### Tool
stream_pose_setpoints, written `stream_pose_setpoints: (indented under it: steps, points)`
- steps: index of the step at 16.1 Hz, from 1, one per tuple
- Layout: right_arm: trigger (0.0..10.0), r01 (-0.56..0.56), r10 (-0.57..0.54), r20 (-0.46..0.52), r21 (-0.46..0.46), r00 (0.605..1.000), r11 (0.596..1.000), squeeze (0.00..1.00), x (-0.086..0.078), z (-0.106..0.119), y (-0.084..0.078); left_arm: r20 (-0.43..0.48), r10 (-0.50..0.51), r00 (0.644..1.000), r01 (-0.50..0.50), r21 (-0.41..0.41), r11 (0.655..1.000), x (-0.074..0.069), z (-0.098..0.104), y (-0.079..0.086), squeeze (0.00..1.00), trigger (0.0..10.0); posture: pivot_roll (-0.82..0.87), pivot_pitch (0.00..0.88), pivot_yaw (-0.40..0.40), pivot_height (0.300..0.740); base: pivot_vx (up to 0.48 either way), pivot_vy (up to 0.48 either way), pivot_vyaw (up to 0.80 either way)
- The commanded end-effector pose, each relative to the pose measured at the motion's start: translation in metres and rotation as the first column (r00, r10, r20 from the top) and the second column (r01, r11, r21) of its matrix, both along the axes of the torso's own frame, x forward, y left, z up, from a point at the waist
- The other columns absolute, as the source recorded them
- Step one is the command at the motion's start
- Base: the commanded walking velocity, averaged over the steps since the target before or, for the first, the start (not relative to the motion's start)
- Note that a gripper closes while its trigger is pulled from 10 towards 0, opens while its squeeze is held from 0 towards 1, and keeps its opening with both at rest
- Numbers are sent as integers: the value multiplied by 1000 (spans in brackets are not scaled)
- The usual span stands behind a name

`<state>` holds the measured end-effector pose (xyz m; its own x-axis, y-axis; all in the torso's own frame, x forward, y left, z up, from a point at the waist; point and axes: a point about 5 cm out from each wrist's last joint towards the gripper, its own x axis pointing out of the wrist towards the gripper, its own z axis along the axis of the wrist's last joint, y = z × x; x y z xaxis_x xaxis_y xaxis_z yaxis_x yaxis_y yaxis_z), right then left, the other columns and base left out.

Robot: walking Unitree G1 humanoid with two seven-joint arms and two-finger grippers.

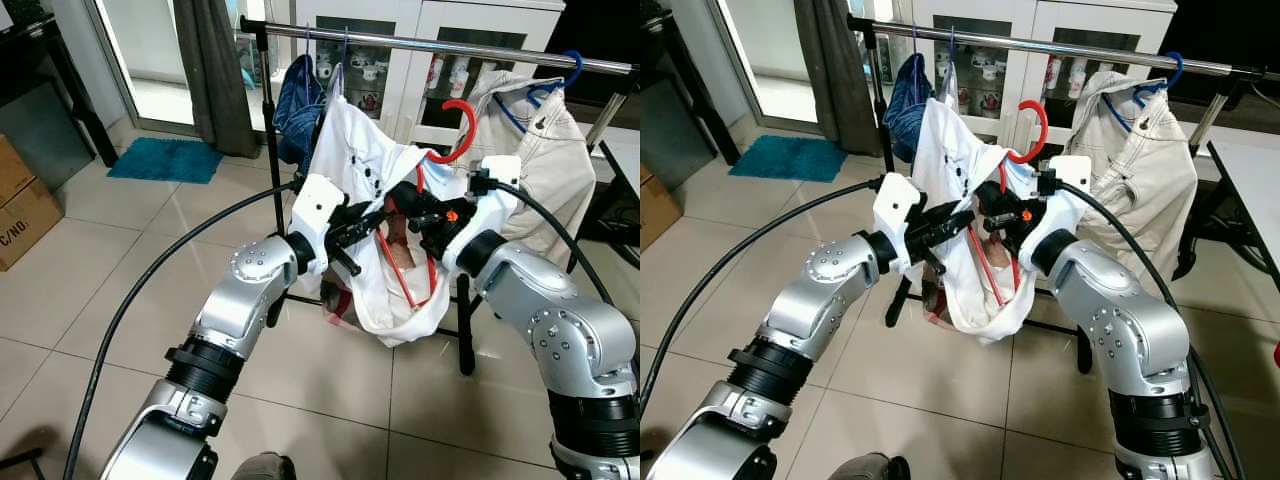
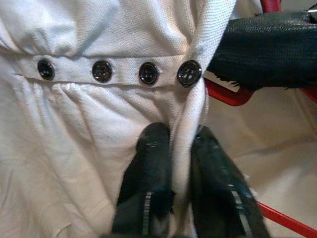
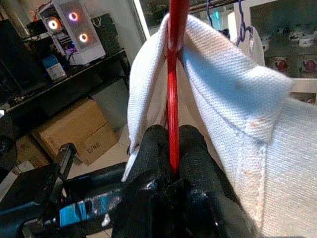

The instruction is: Hang hanger

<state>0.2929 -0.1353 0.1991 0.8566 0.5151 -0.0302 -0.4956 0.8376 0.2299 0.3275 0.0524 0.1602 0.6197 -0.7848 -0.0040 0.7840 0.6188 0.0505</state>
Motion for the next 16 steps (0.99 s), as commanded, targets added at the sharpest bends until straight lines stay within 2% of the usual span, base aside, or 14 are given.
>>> stream_pose_setpoints:
  steps: [1, 8, 11, 13, 16]
  points:
    - [10000, -9, 9, 30, 5, 1000, 1000, 0, -2, 6, 1, 11, 22, 1000, -22, -3, 1000, 4, 6, 2, 0, 0, -7, 0, 29, 740, 0, 0, 0]
    - [10000, 28, -29, -10, -24, 1000, 999, 0, -2, -2, -3, 40, 66, 997, -62, -76, 995, 6, 19, 8, 0, 0, -8, 0, 29, 740, 0, 0, 0]
    - [10000, 81, -87, -95, -71, 992, 994, 0, -2, -18, -11, 75, 148, 986, -138, -128, 982, 12, 33, 16, 0, 0, -5, 0, 22, 740, 0, 0, 0]
    - [10000, 146, -173, -197, -143, 965, 979, 0, -4, -38, -23, 87, 225, 970, -212, -138, 967, 18, 41, 29, 0, 0, -4, 0, 20, 740, 0, 0, 0]
    - [10000, 184, -223, -241, -172, 945, 968, 0, -5, -47, -30, 83, 250, 965, -237, -134, 962, 19, 41, 33, 0, 0, -5, 0, 21, 740, 0, 0, 0]
